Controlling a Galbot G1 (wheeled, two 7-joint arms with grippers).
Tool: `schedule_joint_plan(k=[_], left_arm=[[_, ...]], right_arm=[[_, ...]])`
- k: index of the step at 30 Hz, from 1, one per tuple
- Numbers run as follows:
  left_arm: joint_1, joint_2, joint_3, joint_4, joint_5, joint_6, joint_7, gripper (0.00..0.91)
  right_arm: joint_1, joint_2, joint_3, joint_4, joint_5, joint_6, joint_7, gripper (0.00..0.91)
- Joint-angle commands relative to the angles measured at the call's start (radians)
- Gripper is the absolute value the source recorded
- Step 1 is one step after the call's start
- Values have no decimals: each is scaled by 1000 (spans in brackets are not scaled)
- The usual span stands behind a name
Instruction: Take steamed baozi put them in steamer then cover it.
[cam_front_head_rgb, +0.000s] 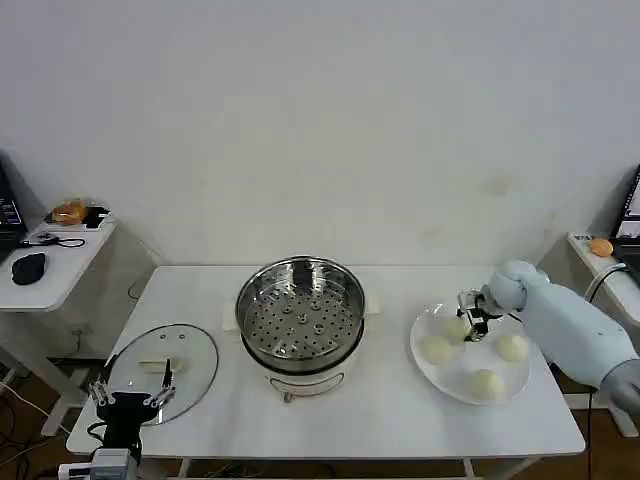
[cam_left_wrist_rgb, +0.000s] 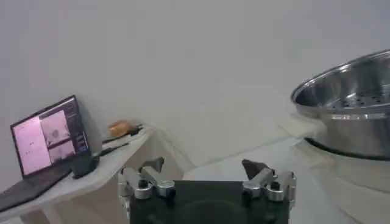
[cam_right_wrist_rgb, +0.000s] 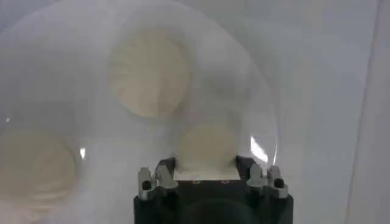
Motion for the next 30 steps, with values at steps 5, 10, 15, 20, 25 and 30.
schedule_joint_plan(k=[5, 10, 15, 20, 25, 30], left_arm=[[-7, 8, -3, 12, -6, 1, 2, 907], [-9, 9, -2, 14, -14, 0, 2, 907], [-15, 10, -4, 11, -15, 2, 2, 907], [-20, 12, -10, 5, -18, 5, 3, 907], [-21, 12, -13, 6, -21, 5, 5, 907], [-20, 18, -20, -1, -32, 9, 7, 907]], right_arm=[[165, -105, -79, 163, 118, 2, -13, 675], [300, -101, -119, 191, 213, 2, -17, 685], [421, -16, -176, 189, 300, -7, -13, 685], [505, 81, -256, 192, 369, -11, -3, 685], [567, 198, -313, 197, 412, -2, 7, 685], [612, 339, -396, 200, 451, 45, 22, 685]])
